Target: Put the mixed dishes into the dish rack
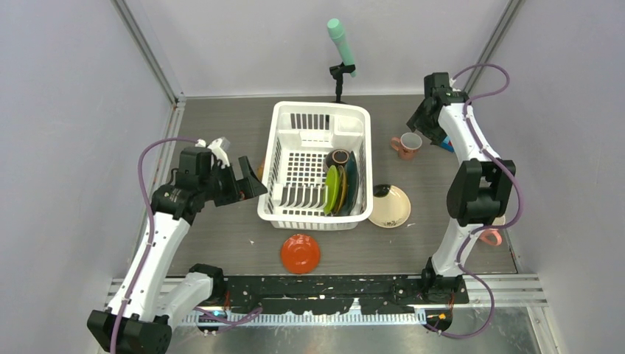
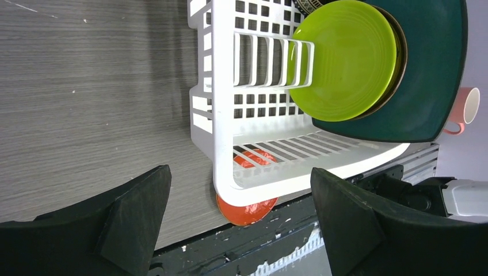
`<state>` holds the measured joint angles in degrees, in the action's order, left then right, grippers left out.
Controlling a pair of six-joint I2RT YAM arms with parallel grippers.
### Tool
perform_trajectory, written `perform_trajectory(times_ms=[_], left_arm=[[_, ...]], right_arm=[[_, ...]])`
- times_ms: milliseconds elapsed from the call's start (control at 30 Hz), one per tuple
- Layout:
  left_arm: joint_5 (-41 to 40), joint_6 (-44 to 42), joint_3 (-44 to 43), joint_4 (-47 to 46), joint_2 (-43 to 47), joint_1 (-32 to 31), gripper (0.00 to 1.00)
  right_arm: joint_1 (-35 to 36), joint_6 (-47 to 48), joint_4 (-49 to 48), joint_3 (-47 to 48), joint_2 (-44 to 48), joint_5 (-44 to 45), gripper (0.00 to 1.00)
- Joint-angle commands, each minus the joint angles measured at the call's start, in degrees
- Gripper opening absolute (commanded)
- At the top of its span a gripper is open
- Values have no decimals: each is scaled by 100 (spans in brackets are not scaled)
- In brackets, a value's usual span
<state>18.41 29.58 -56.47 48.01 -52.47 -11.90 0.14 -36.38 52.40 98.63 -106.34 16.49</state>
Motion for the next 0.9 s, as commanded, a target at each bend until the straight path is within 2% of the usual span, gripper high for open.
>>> perform_trajectory(times_ms=[0, 200, 367, 433, 467, 533, 600, 733, 867], left_arm=[[9, 48, -234, -10, 150, -13, 94], [-57, 45, -344, 11, 135, -11, 94], [-6, 29, -481, 53, 97, -5, 93], [38, 57, -499, 74, 81, -8, 92], [51, 78, -505, 72, 88, -10, 92], [117, 89, -499, 65, 95, -5, 91], [190, 119, -483, 53, 105, -6, 91], [866, 572, -364, -359, 86, -10, 88], [1985, 1894, -77, -1480, -17, -26, 84]], right_arm=[[-117, -206, -492, -108, -192, -14, 70], [-182, -247, -700, -229, -618, -126, 66], [-207, -314, -870, -334, -804, -426, 55], [-214, -346, -951, -391, -824, -524, 41], [-216, -344, -955, -399, -810, -546, 23], [-216, -343, -892, -413, -683, -533, 7], [-216, -285, -880, -488, -410, -407, 1], [-216, 98, -944, -660, 404, -554, 1], [-216, 497, -1551, -1185, 1404, -1394, 0]])
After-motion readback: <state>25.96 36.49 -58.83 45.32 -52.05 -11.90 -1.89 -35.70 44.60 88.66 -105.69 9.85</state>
